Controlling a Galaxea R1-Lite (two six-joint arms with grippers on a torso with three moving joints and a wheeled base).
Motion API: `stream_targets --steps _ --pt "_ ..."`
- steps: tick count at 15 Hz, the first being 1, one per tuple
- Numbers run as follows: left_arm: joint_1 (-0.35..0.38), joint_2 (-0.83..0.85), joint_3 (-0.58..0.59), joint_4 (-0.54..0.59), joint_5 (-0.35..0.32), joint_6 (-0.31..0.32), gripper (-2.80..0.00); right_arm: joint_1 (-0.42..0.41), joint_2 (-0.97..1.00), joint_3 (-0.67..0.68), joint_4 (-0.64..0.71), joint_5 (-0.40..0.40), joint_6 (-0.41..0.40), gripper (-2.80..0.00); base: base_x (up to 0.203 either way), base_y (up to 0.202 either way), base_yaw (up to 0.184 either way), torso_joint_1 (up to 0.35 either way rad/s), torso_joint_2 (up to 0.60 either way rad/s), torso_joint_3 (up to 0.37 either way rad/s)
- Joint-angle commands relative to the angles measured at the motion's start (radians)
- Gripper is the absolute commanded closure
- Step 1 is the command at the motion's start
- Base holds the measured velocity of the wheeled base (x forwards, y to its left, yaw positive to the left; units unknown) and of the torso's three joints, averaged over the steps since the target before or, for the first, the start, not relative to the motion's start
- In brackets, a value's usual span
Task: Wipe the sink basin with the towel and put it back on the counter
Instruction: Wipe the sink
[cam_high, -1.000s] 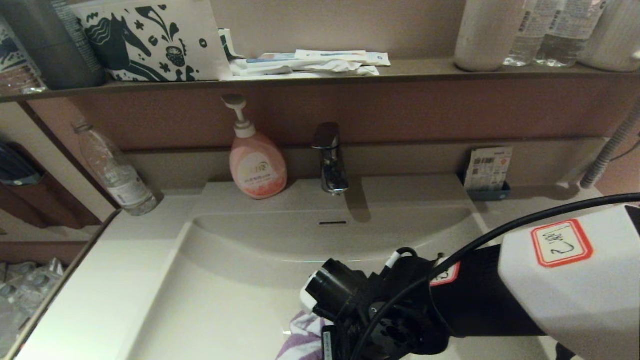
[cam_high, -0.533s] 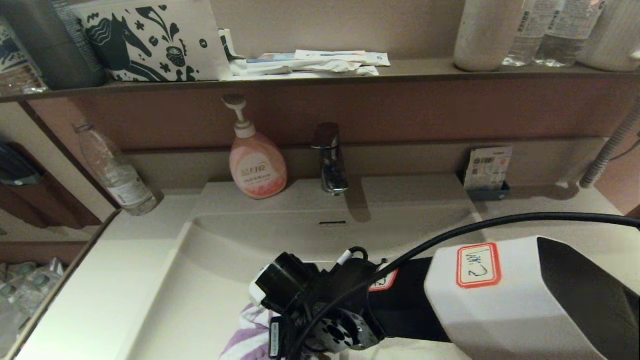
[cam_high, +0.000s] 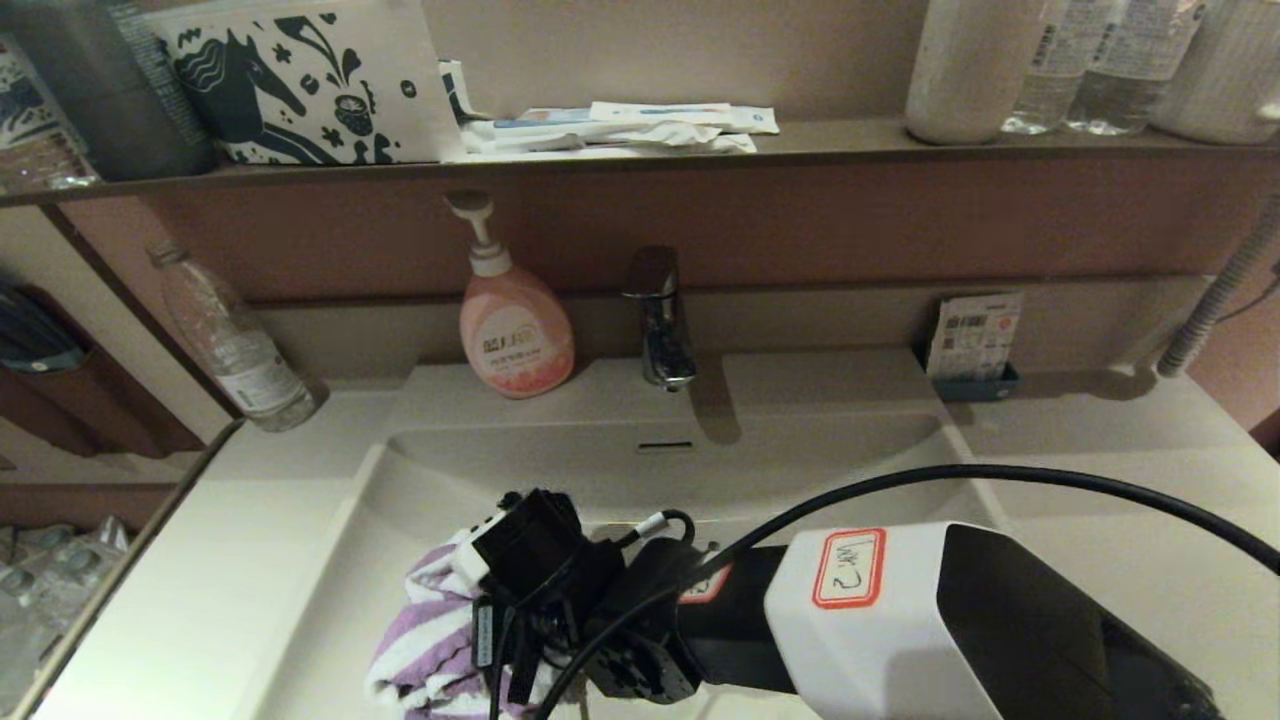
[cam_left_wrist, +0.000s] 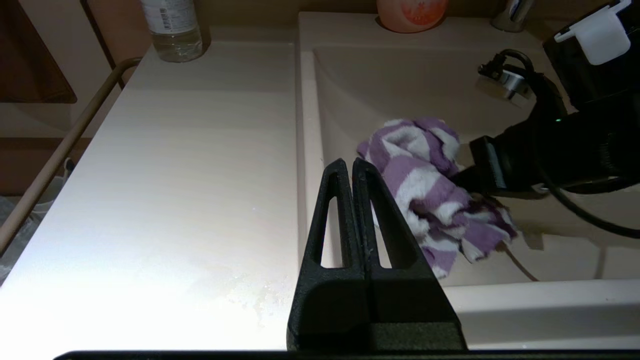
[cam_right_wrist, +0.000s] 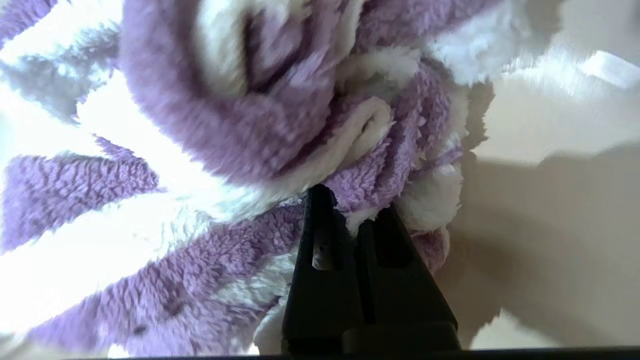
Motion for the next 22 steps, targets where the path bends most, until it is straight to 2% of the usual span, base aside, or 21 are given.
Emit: stream_targets --steps 1,5,9,12,16,22 --pt "0.000 0.001 0.000 0.000 0.000 -0.001 0.00 -0.014 0.038 -0.001 -0.024 -0.037 -0.016 0.00 0.000 0.000 0.000 0.000 0.00 0.000" --pt "0.000 0.001 0.000 -0.001 0.000 -0.001 0.00 -0.070 0.019 0.003 -0.024 -0.093 -0.036 0.00 0.000 0.000 0.000 0.000 0.00 0.000" --pt "0.000 0.001 0.000 0.000 0.000 -0.001 0.00 -0.131 -0.032 0.010 0.105 -0.139 -0.026 0.00 0.000 0.000 0.000 0.000 0.00 0.000" --pt "0.000 0.001 0.000 -0.001 0.000 -0.001 0.00 -0.170 -0.066 0.043 0.144 -0.184 -0.004 0.00 0.000 0.000 0.000 0.000 0.00 0.000" --pt "0.000 0.001 0.000 0.000 0.000 -0.001 0.00 -0.247 -0.112 0.154 0.143 -0.214 0.042 0.00 0.000 0.000 0.000 0.000 0.00 0.000" --pt "0.001 0.001 0.000 0.000 0.000 -0.001 0.00 -0.366 -0.229 0.350 0.141 -0.216 0.049 0.00 0.000 0.000 0.000 0.000 0.00 0.000"
